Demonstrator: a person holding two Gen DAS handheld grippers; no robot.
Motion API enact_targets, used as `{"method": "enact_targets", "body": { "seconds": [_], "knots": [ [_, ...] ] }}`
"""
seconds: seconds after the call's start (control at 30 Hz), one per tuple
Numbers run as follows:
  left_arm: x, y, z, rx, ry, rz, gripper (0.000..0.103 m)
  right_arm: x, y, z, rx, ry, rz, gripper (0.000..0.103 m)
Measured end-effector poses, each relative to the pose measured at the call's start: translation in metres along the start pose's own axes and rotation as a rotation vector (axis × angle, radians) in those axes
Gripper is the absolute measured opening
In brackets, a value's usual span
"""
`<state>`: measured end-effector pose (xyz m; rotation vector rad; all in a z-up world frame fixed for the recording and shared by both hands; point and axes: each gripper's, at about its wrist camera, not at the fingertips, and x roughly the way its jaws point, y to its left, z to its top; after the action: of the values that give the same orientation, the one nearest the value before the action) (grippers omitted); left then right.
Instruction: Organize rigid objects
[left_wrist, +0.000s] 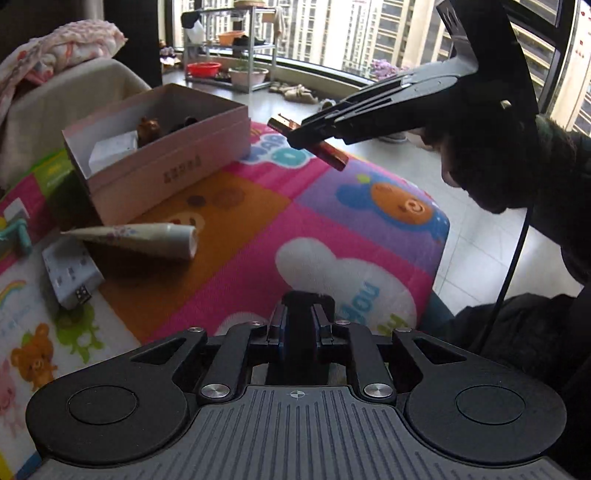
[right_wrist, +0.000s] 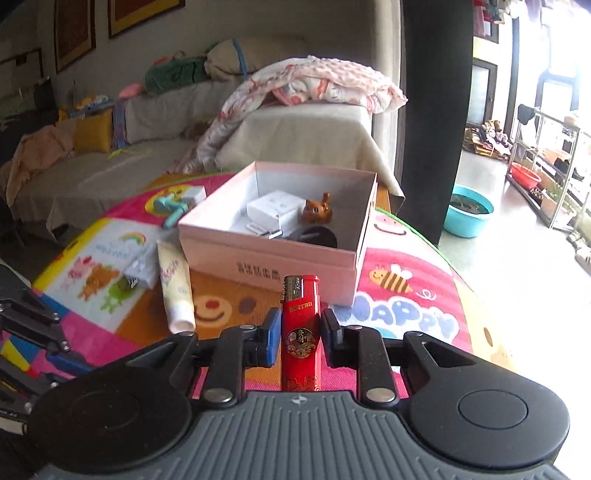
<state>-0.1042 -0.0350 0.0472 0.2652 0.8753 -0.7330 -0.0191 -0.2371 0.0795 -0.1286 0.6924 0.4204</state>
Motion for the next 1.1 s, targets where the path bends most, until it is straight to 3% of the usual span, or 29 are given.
{"method": "enact_targets", "body": {
  "seconds": [0.13, 0.23, 0.37, 0.43, 0.53, 0.67, 0.8, 1.1],
  "knots": [
    [0.007, -0.013, -0.014, 0.049, 0.021, 0.076, 0.016, 0.004, 0.014, -0.013, -0.049, 0.016, 0.003, 0.022],
    [0.009, -0.015, -0.013, 0.042, 0.019, 0.057, 0.017, 0.014, 0.025, -0.020, -0.072, 0.027, 0.016, 0.023],
    [0.013, -0.019, -0.007, 0.061, 0.025, 0.002, 0.043, 0.026, 0.035, -0.032, -0.068, 0.064, 0.041, 0.023],
    [0.016, -0.021, -0.006, 0.072, 0.020, -0.019, 0.047, 0.029, 0.037, -0.036, -0.066, 0.071, 0.043, 0.023],
    [0.016, -0.022, -0.004, 0.073, 0.010, 0.007, 0.046, 0.028, 0.036, -0.039, -0.057, 0.072, 0.048, 0.023],
    [0.016, -0.017, -0.004, 0.075, 0.020, 0.116, 0.046, 0.025, 0.035, -0.044, -0.077, 0.059, 0.030, 0.024],
    [0.020, -0.013, -0.007, 0.060, 0.050, 0.095, 0.047, 0.021, 0.034, -0.049, -0.096, 0.052, 0.045, 0.039],
    [0.019, -0.012, -0.012, 0.039, 0.024, 0.085, 0.044, 0.035, 0.036, -0.048, -0.103, 0.088, 0.073, 0.039]
  ]
}}
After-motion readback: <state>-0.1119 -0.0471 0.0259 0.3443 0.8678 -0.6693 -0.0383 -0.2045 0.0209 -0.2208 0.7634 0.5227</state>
